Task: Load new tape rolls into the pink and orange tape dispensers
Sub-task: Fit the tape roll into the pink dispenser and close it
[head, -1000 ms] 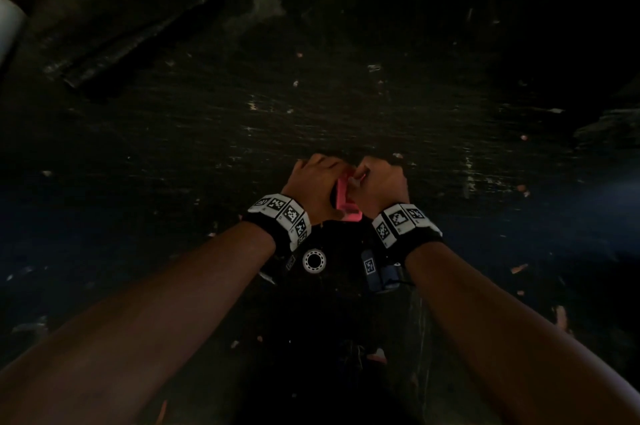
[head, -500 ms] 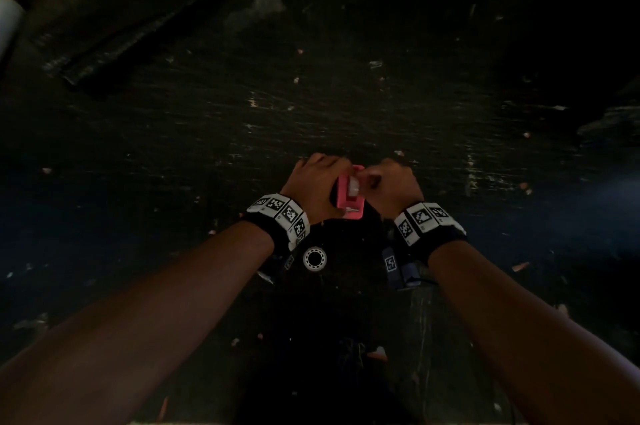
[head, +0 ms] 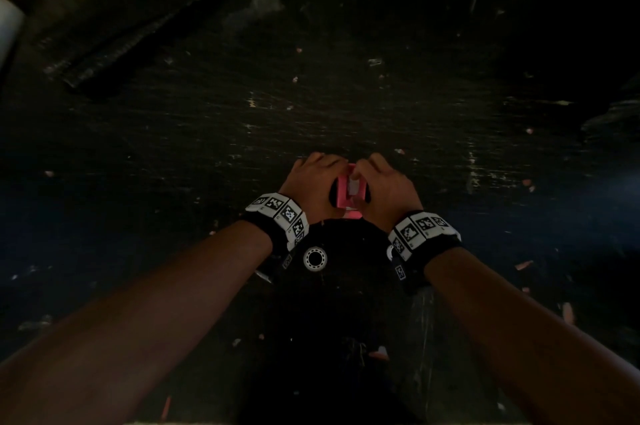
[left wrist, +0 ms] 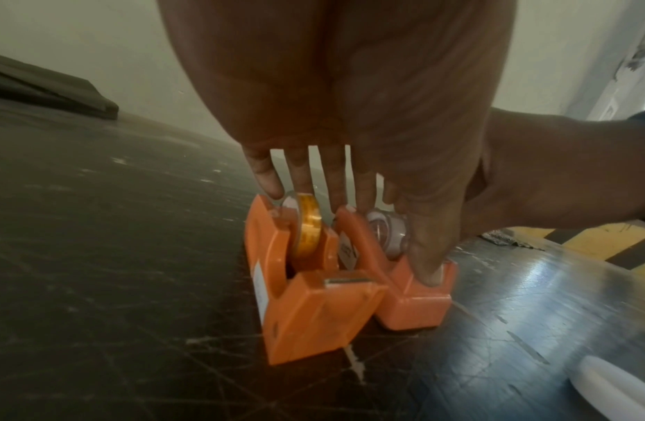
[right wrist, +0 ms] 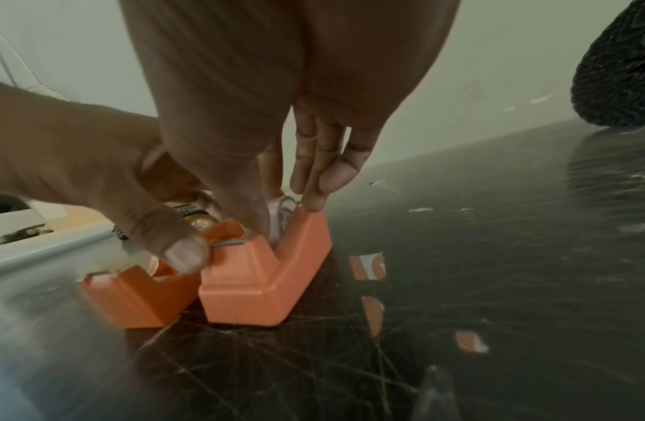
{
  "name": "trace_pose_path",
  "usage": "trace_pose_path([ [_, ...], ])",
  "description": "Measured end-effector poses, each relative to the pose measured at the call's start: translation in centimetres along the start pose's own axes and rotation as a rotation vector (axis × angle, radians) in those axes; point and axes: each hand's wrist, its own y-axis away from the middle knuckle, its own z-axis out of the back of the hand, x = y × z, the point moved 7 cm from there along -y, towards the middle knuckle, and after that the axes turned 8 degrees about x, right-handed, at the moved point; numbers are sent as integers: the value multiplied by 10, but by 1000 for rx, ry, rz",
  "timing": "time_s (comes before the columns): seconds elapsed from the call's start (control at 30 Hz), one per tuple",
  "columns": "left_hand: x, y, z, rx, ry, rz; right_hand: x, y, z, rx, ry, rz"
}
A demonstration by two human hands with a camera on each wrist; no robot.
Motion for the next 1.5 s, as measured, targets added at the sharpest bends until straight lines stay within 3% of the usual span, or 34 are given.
trace_pose_path([
  [0.2,-1,0,1,5,-7,2,5,-2,3,22,43,23],
  [0.53,-2,0,2,36,-33,35,2,5,8,-118,-15,115],
  [1.07,1,-1,3,-4,-49,-5,4,39,-15,-165,-118,59],
  [1.5,3,-5,0,41,-68,2,-2,51,-46,-156,-142,-1],
])
